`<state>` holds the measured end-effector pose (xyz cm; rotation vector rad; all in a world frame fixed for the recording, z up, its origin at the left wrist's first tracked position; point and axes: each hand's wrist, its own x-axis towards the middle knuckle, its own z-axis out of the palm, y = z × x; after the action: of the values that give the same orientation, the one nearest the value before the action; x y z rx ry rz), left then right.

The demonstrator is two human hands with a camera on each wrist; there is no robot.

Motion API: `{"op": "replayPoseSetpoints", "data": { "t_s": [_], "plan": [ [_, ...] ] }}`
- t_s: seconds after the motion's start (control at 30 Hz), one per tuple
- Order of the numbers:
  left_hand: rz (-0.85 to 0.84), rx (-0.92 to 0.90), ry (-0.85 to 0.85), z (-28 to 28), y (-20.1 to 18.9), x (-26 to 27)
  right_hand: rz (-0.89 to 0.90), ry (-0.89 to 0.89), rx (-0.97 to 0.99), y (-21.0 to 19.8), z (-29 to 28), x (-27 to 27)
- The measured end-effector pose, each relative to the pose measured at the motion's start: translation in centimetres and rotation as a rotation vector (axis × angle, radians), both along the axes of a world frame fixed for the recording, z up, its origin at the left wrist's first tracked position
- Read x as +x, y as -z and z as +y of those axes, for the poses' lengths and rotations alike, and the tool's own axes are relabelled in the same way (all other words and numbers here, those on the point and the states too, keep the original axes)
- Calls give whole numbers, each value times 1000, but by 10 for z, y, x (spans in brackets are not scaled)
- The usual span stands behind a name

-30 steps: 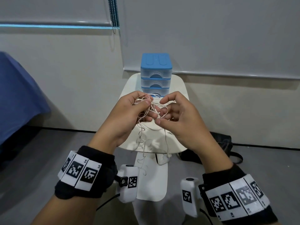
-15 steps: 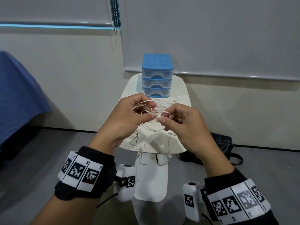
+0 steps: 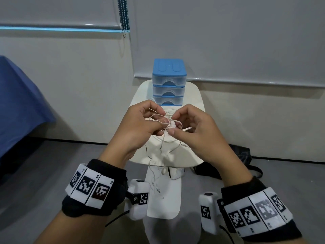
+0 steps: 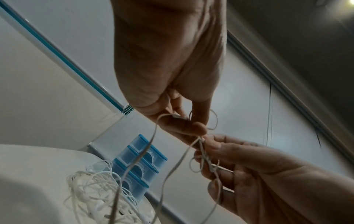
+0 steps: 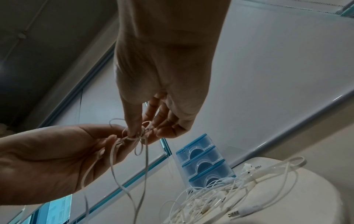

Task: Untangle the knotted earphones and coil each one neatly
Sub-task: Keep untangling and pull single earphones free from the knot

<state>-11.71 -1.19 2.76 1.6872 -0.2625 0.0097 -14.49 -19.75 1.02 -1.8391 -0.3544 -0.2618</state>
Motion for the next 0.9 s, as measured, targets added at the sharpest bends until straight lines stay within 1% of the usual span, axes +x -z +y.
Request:
{"op": "replayPoseSetpoints", "data": {
  "t_s": [0.1,0.17,0.27,0.43,0.57,0.67,0.77,0.9],
  "plan": [
    [32,-5,26,1,-4,0,6,14,-4,0,2,5],
    [63,-1,76,5,-9,1,26,32,21,-2,-1,7],
    [70,60,170,11,-19,2,43,41,47,-7,-5,10],
    [65,155,330,18,-29,4,88,-19,72,-18,-10,13],
    [3,185,269,18,-31,7,95,-70,92,-27,-14,12],
    [-13,214,277,16,-33,7,109,-87,90,-31,-16,11],
    [-31,269,267,15,-36,7,120,-67,64,-35,-17,11],
    [-39,275,236,12,-37,6,134,6,50,-38,-15,11]
  ]
}}
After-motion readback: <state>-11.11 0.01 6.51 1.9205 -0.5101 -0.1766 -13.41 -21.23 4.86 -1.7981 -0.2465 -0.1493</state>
